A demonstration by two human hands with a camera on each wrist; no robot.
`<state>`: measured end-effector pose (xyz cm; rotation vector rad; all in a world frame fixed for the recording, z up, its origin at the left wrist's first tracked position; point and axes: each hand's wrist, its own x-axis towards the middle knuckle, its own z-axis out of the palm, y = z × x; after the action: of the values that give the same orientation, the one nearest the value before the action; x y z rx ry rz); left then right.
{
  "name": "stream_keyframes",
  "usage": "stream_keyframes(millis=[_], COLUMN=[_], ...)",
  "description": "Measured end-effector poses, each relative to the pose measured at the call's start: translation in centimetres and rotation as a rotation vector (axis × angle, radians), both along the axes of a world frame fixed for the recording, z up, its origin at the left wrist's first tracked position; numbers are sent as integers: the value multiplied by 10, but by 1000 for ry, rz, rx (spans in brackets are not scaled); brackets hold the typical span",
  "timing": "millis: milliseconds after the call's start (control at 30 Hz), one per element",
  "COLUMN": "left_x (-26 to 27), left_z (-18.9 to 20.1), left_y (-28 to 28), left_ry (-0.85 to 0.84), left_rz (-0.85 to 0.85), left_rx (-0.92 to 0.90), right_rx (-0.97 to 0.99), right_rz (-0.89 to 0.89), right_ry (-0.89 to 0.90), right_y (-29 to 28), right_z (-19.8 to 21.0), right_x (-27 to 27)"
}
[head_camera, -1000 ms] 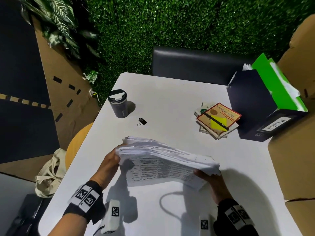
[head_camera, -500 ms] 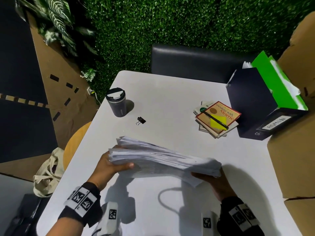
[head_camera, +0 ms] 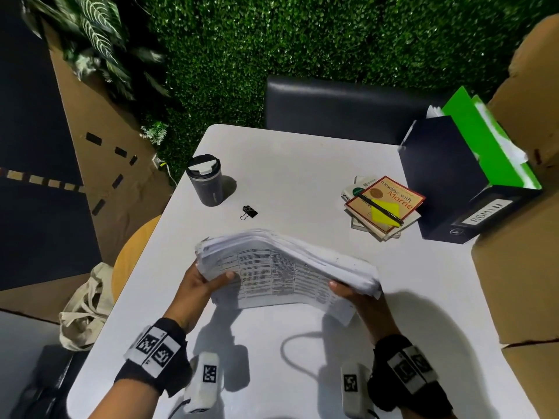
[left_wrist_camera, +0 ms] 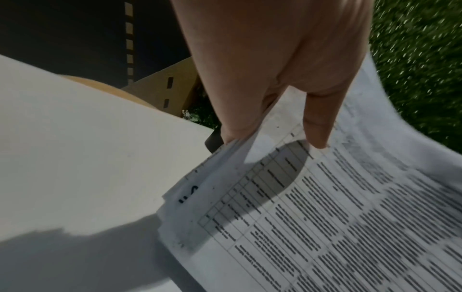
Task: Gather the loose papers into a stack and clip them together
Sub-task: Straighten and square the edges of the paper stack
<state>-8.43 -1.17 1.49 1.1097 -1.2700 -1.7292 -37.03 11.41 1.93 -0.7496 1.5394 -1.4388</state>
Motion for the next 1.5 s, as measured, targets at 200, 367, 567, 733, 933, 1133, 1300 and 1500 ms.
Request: stream_keyframes(millis=[200, 367, 567, 733, 933, 1133, 1300, 1500], left_x=[9, 2, -4, -10, -13, -13, -13, -8], left_z=[-3, 3, 3, 9, 11, 8, 4, 0], left_y=[1, -1, -5, -6, -6, -9, -10, -11], left_ry=[-20, -25, -34, -45, -3, 16, -9, -76], left_rz=[-15, -44, -17, -3, 1, 12, -8, -59], left_rx=[-4, -23, -38, -52, -71, -74, -81, -120], right_rx=[-70, -176, -126, -131, -137, -166, -122, -158], right_rz=[-7, 30, 129, 67, 42, 157, 196, 182], right_ry=[122, 466, 536, 674, 1012, 1264, 955, 834], right_y=[14, 14, 21, 26, 23, 23, 26, 17], right_z=[-2, 22, 37, 41, 50, 59, 52, 52], right_x=[-8, -17, -22, -24, -29, -27, -38, -55])
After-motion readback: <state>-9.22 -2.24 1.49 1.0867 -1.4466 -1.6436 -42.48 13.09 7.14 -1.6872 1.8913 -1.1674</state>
